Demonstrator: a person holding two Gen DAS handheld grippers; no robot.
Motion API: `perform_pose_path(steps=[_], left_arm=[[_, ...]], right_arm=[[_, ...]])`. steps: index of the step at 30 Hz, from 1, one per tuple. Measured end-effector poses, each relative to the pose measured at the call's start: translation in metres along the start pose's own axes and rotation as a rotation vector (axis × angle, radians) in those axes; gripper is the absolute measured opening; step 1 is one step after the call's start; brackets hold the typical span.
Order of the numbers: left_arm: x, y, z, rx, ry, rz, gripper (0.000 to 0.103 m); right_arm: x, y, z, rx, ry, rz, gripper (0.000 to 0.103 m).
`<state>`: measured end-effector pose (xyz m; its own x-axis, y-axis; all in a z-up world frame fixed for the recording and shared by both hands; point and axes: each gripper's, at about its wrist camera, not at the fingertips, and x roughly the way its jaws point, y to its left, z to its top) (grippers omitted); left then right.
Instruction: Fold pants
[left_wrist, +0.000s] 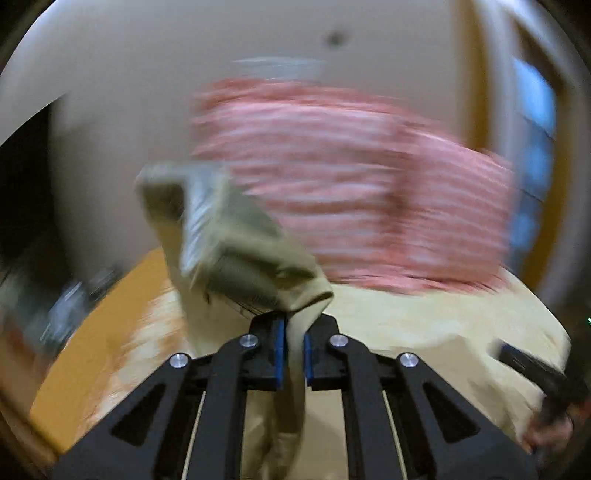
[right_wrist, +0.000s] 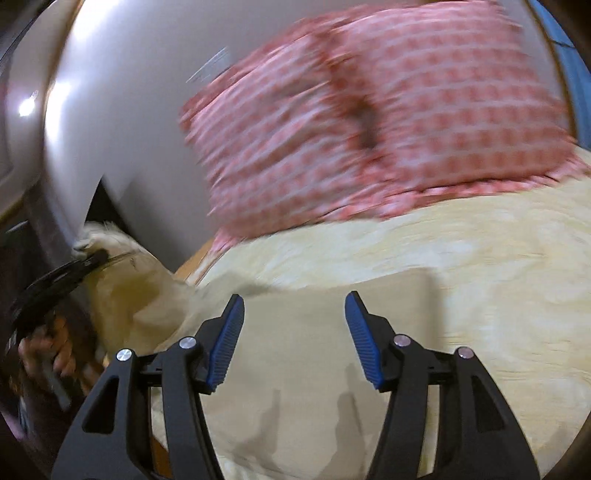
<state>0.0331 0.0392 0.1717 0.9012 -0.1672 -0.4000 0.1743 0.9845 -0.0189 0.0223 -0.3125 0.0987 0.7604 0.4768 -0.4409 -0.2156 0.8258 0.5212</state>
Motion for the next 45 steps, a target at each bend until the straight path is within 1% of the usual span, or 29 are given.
perform_pose_path(steps=[2, 3, 4, 5, 7, 9, 11, 12, 14, 15, 16, 17, 18, 20, 21, 23, 24, 26, 29, 31, 32, 33, 34, 35, 36, 38, 41, 43, 45], left_arm=[[0.000, -0.055, -0.012, 0.106, 0.012, -0.137, 0.007], [0.003, -0.086, -0.027, 0.171, 0.041, -0.216, 0.008], [0.009, -0.112, -0.044, 0.233, 0.084, -0.273, 0.008], [0.013, -0.128, -0.057, 0.280, 0.117, -0.301, 0.008], [0.032, -0.166, -0.101, 0.407, 0.230, -0.334, 0.008], [0.043, -0.179, -0.134, 0.458, 0.328, -0.367, 0.009], [0.035, -0.181, -0.150, 0.509, 0.322, -0.331, 0.019], [0.028, -0.178, -0.148, 0.508, 0.312, -0.340, 0.022], [0.009, -0.160, -0.134, 0.452, 0.286, -0.379, 0.035], [-0.001, -0.140, -0.121, 0.386, 0.274, -0.403, 0.044], [-0.004, -0.117, -0.108, 0.309, 0.256, -0.401, 0.054], [-0.003, -0.110, -0.099, 0.272, 0.249, -0.385, 0.058], [0.003, -0.085, -0.088, 0.208, 0.240, -0.331, 0.060], [0.025, -0.045, -0.076, 0.115, 0.263, -0.203, 0.058], [0.044, -0.021, -0.073, 0.050, 0.303, -0.146, 0.057], [0.076, 0.018, -0.076, -0.052, 0.386, -0.093, 0.057], [0.088, 0.028, -0.078, -0.076, 0.410, -0.092, 0.057], [0.115, 0.046, -0.081, -0.130, 0.477, -0.127, 0.057], [0.143, 0.054, -0.083, -0.193, 0.547, -0.222, 0.057], [0.160, 0.052, -0.088, -0.220, 0.596, -0.283, 0.057], [0.164, 0.049, -0.090, -0.226, 0.607, -0.302, 0.052], [0.170, 0.047, -0.089, -0.228, 0.613, -0.318, 0.042], [0.174, 0.045, -0.087, -0.237, 0.627, -0.316, 0.030], [0.174, 0.046, -0.084, -0.245, 0.629, -0.321, 0.013], [0.175, 0.047, -0.078, -0.257, 0.625, -0.342, 0.010], [0.176, 0.046, -0.068, -0.249, 0.609, -0.349, 0.007], [0.195, 0.036, -0.042, -0.206, 0.551, -0.317, 0.007], [0.217, 0.028, -0.024, -0.195, 0.493, -0.270, 0.007], [0.241, 0.021, -0.014, -0.186, 0.461, -0.220, 0.008]], right_arm=[[-0.013, -0.024, 0.002, 0.083, -0.028, -0.015, 0.059], [-0.018, -0.035, 0.002, 0.124, -0.033, -0.020, 0.059], [-0.019, -0.044, 0.003, 0.154, -0.033, -0.021, 0.059], [-0.021, -0.056, 0.001, 0.200, -0.027, -0.019, 0.059], [-0.020, -0.071, -0.001, 0.249, -0.012, -0.014, 0.059], [-0.014, -0.083, -0.002, 0.298, 0.018, 0.014, 0.059], [-0.003, -0.085, -0.003, 0.302, 0.073, 0.028, 0.059], [0.003, -0.084, -0.004, 0.287, 0.105, 0.022, 0.059], [0.016, -0.078, -0.007, 0.244, 0.165, -0.001, 0.059], [0.025, -0.076, -0.008, 0.223, 0.203, -0.019, 0.059], [0.032, -0.074, -0.011, 0.206, 0.234, -0.036, 0.059], [0.037, -0.073, -0.012, 0.190, 0.250, -0.052, 0.059], [0.042, -0.073, -0.013, 0.177, 0.265, -0.069, 0.058], [0.050, -0.077, -0.015, 0.175, 0.282, -0.069, 0.051], [0.053, -0.077, -0.015, 0.156, 0.281, -0.069, 0.048], [0.057, -0.075, -0.013, 0.129, 0.287, -0.077, 0.047], [0.059, -0.075, -0.011, 0.126, 0.295, -0.072, 0.047], [0.062, -0.072, -0.010, 0.107, 0.314, -0.063, 0.047], [0.067, -0.062, -0.009, 0.034, 0.346, -0.069, 0.047], [0.069, -0.061, -0.007, 0.023, 0.363, -0.045, 0.022], [0.070, -0.063, -0.006, 0.036, 0.372, -0.023, 0.018], [0.070, -0.065, -0.004, 0.047, 0.379, -0.012, 0.015], [0.069, -0.068, 0.000, 0.065, 0.382, 0.005, 0.012], [0.069, -0.072, 0.004, 0.093, 0.381, 0.032, 0.011], [0.069, -0.077, 0.012, 0.133, 0.376, 0.069, 0.009], [0.072, -0.082, 0.032, 0.165, 0.346, 0.116, 0.009], [0.085, -0.079, 0.063, 0.115, 0.278, 0.091, 0.009], [0.102, -0.084, 0.085, 0.113, 0.238, 0.062, 0.009], [0.123, -0.096, 0.101, 0.125, 0.216, 0.011, 0.009]])
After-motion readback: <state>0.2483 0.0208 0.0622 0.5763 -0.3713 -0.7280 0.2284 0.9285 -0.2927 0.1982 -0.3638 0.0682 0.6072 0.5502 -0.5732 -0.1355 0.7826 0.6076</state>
